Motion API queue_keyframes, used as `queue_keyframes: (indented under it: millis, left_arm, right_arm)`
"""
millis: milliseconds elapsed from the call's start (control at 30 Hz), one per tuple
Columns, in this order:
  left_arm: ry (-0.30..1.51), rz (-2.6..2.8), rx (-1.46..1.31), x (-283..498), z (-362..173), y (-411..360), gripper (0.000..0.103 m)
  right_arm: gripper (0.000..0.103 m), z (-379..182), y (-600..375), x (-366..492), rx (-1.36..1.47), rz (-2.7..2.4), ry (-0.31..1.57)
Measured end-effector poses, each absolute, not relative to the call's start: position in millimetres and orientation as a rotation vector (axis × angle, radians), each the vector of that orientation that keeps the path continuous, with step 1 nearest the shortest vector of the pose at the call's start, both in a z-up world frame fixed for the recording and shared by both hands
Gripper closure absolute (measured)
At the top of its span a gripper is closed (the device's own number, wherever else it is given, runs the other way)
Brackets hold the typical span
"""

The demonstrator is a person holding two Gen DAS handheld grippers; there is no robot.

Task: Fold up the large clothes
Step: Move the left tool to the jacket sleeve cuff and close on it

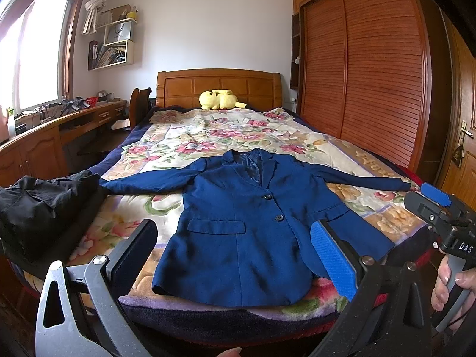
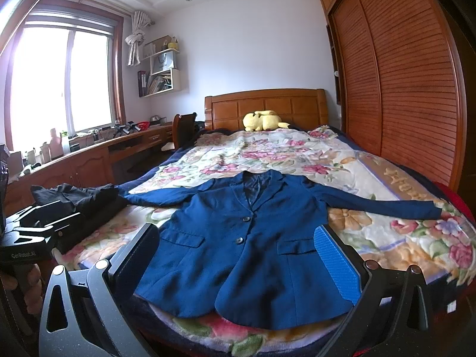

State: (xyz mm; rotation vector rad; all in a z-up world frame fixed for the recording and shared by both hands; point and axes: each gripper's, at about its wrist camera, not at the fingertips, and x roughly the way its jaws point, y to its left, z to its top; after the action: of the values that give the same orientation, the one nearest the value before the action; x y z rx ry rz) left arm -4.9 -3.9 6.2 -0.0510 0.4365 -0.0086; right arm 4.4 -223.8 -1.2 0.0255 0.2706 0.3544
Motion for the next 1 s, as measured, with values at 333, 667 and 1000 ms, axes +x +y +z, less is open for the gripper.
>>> queue_keyframes:
  millis: [333,667,1000]
  left_arm:
    - [0.501,0.027,-0.045,21,-14,8,0.000]
    - [0.545,0.094,-0.057,54,-51,43,0.000]
    - [0.614,0.159,-0.061,91,-88,87,0.000]
  right_arm:
    - [0.000,-9,-218,24,0.012,0.368,0.300]
    - [0.000,-22,-199,81,-0.027,0.414,0.363]
    - [0.000,-33,-167,136,-0.057,0.493,0.422]
